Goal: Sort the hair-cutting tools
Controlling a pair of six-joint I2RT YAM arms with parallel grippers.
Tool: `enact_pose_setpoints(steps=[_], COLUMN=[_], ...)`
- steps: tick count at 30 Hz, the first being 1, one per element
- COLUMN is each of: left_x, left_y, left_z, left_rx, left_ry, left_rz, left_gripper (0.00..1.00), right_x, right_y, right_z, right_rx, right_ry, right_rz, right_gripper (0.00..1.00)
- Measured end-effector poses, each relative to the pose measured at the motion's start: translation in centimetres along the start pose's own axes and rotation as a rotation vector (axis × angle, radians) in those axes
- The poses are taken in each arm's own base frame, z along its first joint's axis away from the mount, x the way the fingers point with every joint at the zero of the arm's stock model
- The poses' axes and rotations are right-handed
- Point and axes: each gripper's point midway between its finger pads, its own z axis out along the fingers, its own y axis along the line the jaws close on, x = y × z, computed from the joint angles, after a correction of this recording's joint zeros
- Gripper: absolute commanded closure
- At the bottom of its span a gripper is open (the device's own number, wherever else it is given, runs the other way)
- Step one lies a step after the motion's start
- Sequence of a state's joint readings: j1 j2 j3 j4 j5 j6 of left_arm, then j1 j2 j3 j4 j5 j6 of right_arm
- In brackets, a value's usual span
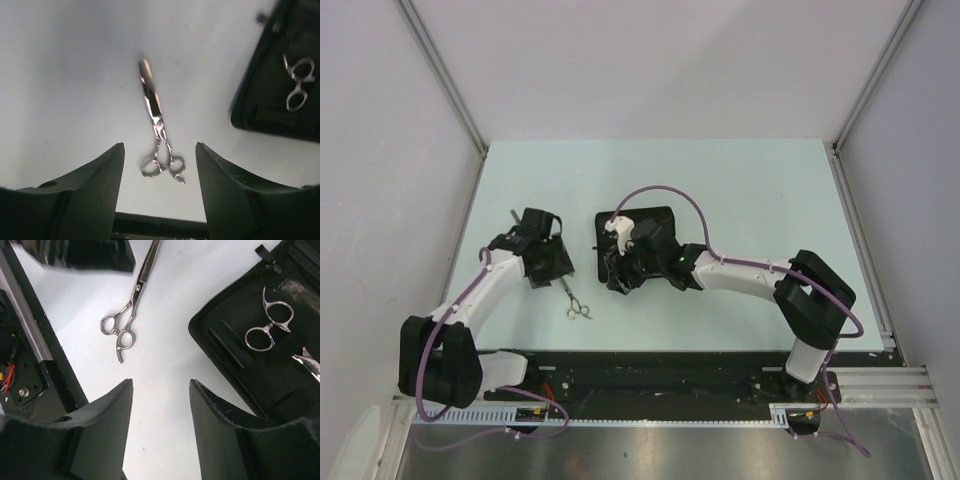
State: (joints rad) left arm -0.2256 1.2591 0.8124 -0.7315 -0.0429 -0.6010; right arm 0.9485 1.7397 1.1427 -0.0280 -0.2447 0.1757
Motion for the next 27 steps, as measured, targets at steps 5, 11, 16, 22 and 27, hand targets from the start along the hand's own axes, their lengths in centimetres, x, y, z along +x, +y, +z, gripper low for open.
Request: enact_pose_setpoints(steps=[5,11,16,22,27], left_x=[-5.0,-7.9,-8.7,-8.8,-8.8], left_y=[3.4,6.9,7.6,7.8,8.0], left_z=[-2.4,-5.2,-7.2,-8.1,-8.4], left_rx=[-0.096,-0.204,-0.226,-0.221,-0.223], left_ry=[-0.162,-0.288,-0.374,-0.407,-0.417], left_rz=[-0.111,-0.130,-0.127,-0.133,-0.131], left_gripper=[0.28,0.16,0.11,0.09,0.07], right_x=[0.1,0.3,1.8,3.0,2.9], right_y=[0.9,3.4,4.3,3.2,2.7], right_z=[1.8,7.8,10.7,12.1,12.2], right_rx=[0.006,0.049,0.117,0.191,0.228], right_ry=[-0.022,-0.006,0.033,0.073,0.079], right_rz=[-0.040,-0.064,-0.083,-0.082,-0.077], right_gripper=[0.44,0.48,0.56,0.66,0.68])
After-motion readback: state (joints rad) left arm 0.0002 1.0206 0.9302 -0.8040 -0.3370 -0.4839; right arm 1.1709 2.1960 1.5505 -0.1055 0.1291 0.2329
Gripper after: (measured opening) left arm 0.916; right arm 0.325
